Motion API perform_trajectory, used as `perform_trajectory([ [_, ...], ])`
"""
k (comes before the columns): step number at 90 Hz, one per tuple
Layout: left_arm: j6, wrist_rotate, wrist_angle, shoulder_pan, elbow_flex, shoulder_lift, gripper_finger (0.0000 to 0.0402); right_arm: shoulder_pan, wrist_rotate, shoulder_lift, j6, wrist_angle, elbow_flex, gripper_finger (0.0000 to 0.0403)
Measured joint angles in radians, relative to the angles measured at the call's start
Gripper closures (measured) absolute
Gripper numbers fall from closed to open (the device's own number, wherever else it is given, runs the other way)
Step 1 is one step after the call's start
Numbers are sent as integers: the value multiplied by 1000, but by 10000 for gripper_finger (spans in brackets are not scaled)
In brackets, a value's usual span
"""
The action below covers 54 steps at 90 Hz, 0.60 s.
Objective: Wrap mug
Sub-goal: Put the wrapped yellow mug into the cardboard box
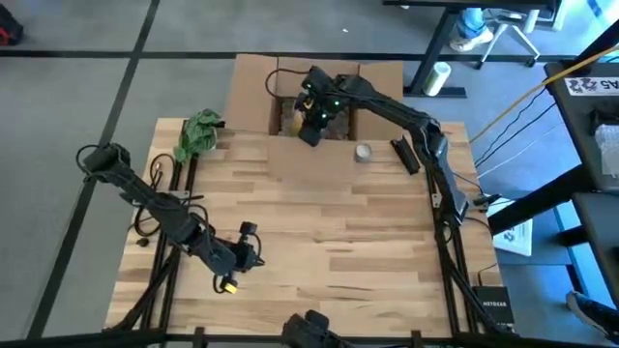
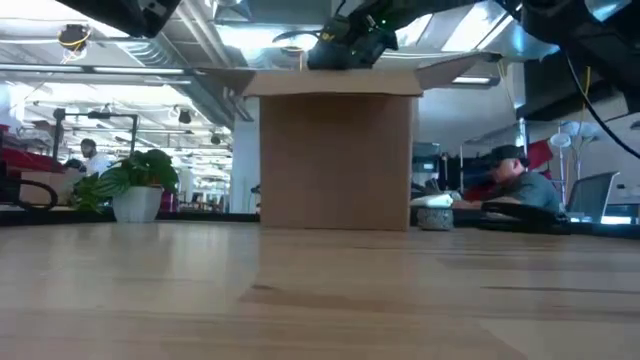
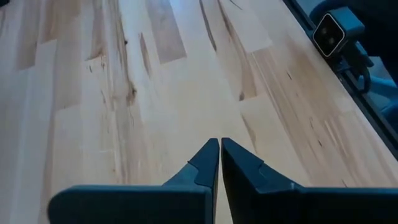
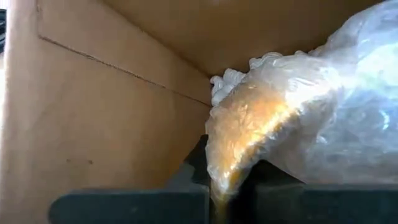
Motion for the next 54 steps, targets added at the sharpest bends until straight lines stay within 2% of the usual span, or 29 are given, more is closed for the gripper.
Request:
perform_trajectory([
  [18,16,0,24,0,0,0,402,-20,-90,1,70,141,-7,402],
  [28,28,0,36,0,0,0,402,-34,-95,7,86,143,-6,402],
  [46,27,0,35,0,0,0,402,-31,-184,49,82,134,3,402],
  [54,26,0,35,0,0,0,402,-21,-184,60,83,131,3,401],
])
